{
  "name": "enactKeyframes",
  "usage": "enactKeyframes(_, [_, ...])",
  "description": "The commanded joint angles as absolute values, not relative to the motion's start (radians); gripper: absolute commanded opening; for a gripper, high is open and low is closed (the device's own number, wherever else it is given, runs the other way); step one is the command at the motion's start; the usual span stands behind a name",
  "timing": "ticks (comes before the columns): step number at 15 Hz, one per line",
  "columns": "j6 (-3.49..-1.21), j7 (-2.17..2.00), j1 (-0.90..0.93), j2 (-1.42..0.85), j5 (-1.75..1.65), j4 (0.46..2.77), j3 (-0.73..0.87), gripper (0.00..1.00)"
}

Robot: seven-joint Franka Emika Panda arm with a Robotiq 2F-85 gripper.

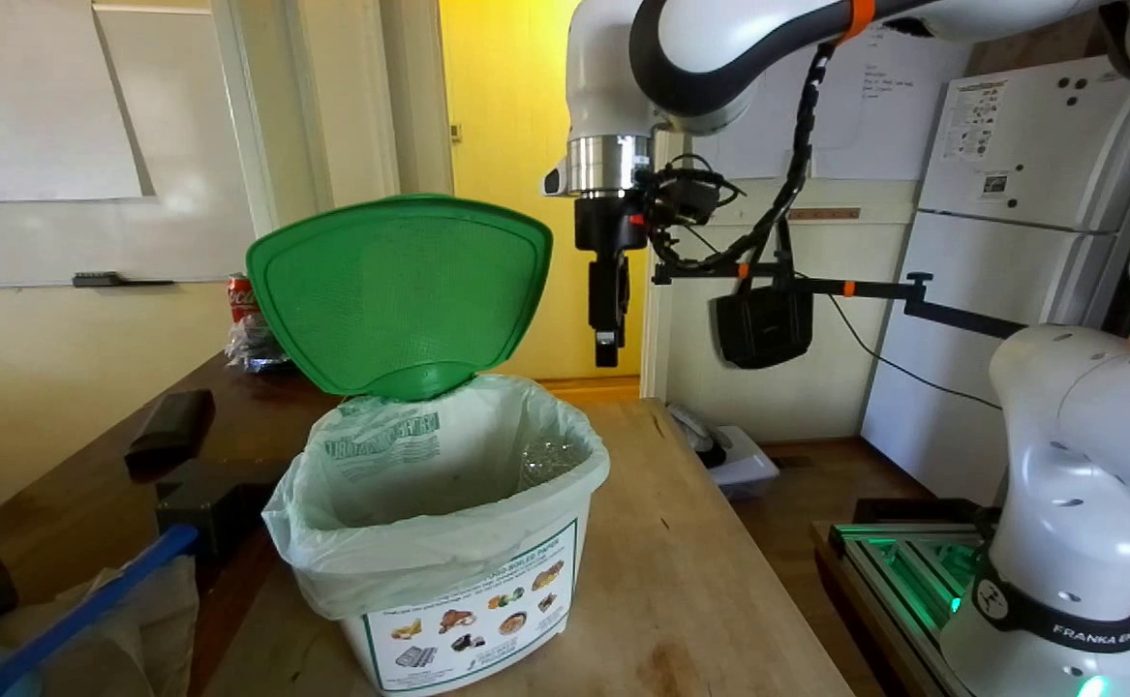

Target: Turn the bin to the left, then put the plastic packet in the bin

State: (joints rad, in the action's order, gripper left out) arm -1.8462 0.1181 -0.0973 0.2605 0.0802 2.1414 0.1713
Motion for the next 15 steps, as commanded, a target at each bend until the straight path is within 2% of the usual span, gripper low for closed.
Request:
enactKeyframes(1, [-2.017,0.160,-0.094,0.297,0.140,2.249,0.168,1.00])
enactKeyframes(7, [-2.278,0.220,-0.072,0.314,0.277,2.354,0.171,1.00])
enactKeyframes(11, [-2.359,0.216,-0.062,0.296,0.321,2.370,0.169,1.00])
enactKeyframes(12, [-2.365,0.210,-0.061,0.285,0.318,2.365,0.166,0.75])
enactKeyframes(13, [-2.370,0.206,-0.059,0.281,0.317,2.365,0.164,0.73])
enactKeyframes(15, [-2.378,0.195,-0.059,0.266,0.310,2.356,0.161,0.58])
